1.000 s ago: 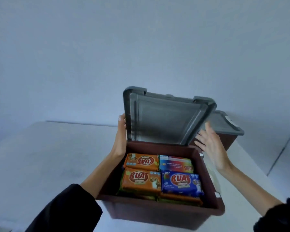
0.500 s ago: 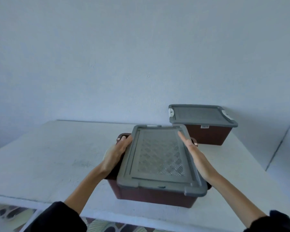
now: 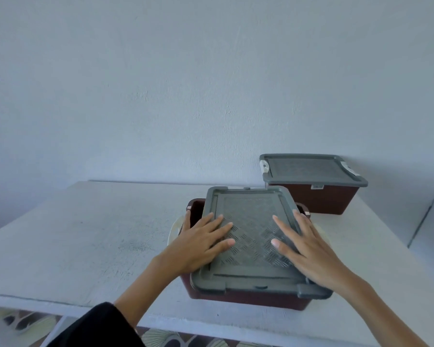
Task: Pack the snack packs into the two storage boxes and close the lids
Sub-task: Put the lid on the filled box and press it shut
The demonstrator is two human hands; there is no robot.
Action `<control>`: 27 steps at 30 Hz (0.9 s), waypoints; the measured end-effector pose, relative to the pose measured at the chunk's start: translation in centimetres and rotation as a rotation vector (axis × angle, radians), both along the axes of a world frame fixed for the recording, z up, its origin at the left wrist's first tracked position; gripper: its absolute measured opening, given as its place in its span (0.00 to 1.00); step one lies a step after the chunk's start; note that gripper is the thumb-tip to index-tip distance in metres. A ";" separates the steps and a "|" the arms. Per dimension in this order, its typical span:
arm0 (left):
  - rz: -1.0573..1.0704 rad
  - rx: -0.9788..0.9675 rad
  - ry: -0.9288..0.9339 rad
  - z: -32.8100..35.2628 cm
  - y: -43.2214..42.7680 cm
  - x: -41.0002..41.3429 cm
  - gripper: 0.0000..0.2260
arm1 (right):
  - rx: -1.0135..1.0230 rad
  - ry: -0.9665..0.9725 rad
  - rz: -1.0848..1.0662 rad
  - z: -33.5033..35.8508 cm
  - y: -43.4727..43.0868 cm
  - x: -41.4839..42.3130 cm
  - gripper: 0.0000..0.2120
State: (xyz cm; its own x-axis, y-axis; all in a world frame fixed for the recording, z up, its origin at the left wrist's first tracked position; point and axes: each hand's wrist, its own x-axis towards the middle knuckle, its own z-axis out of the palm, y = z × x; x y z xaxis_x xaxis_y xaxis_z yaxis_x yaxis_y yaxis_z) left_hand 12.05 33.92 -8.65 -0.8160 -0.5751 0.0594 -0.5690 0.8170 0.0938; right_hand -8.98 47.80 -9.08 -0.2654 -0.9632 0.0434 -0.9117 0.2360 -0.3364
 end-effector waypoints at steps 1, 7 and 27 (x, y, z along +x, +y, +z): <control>0.016 -0.069 0.006 0.3 0.5 0.4 0.42 | 0.013 -0.017 0.063 0.2 -0.4 -0.7 0.33; -0.013 -0.092 0.314 2.1 -0.9 1.1 0.32 | -0.041 0.272 0.096 2.3 -3.9 -4.8 0.41; 0.155 -0.240 -0.052 1.4 -3.8 -3.9 0.30 | 0.077 -0.005 0.183 0.9 -4.1 -7.4 0.32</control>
